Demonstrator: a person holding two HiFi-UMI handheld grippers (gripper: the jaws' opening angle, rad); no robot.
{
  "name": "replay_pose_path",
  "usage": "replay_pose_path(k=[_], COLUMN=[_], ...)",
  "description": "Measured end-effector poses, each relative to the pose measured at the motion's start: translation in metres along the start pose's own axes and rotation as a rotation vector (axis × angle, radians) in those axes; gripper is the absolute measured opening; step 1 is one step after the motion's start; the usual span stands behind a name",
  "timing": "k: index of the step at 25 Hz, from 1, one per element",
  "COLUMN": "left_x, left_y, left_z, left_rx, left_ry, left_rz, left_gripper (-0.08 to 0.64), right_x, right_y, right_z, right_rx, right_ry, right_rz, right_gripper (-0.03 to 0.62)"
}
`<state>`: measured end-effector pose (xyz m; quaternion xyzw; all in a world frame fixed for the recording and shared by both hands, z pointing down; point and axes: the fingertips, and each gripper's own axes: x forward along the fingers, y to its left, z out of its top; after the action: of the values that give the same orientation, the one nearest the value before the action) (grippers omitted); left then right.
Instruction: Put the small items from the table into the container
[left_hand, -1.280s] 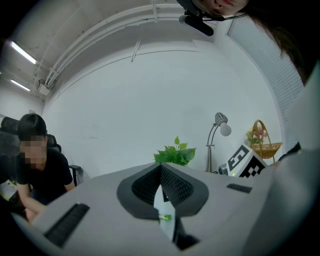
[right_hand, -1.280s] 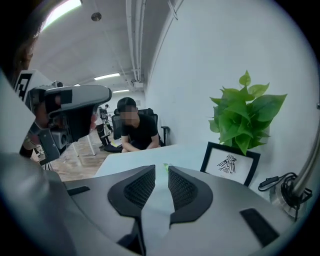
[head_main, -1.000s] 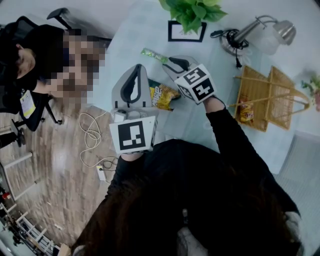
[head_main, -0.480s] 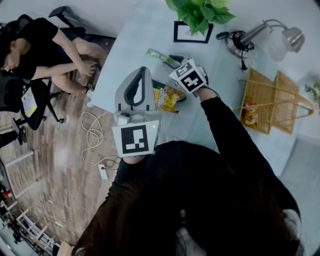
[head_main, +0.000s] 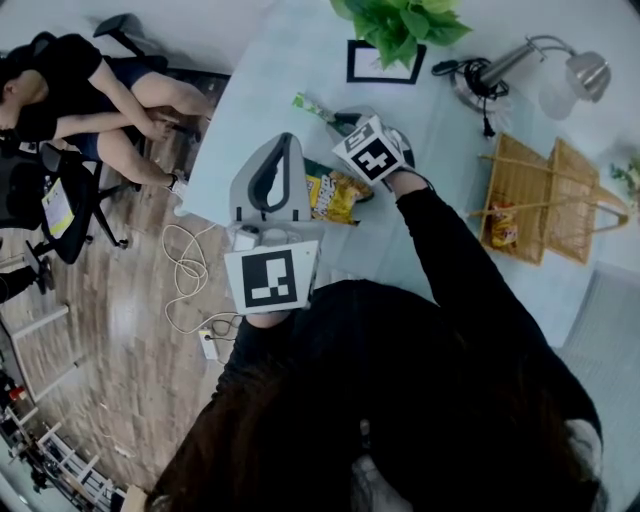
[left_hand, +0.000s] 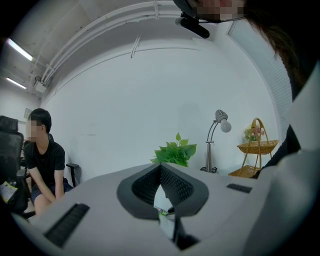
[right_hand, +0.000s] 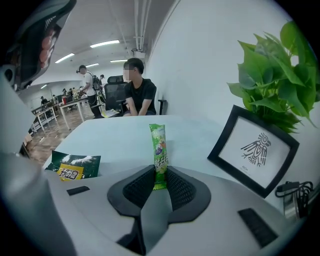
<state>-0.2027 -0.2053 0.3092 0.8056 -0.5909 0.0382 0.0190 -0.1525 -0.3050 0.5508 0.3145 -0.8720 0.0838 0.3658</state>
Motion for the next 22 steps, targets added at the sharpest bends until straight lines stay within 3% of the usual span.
replay_pose_path(k=[7, 22], left_x=[-0.001, 0.019], left_y=[0.000, -0.034], left_z=[0.004, 0.011], left_rx=[0.003, 0.003], left_ry=[-0.005, -0.035], left_rz=[-0.020, -0.139], left_gripper=[0.002, 0.002], right_x=[-0.013, -0.099], right_y=[-0.004, -0.027], right_z=[0.000, 0.005], right_rx=[0.031, 0.118], right_ry=[-0.008, -0.121], right_rz=[-0.023, -0.106], right_gripper=[0.046, 0.039])
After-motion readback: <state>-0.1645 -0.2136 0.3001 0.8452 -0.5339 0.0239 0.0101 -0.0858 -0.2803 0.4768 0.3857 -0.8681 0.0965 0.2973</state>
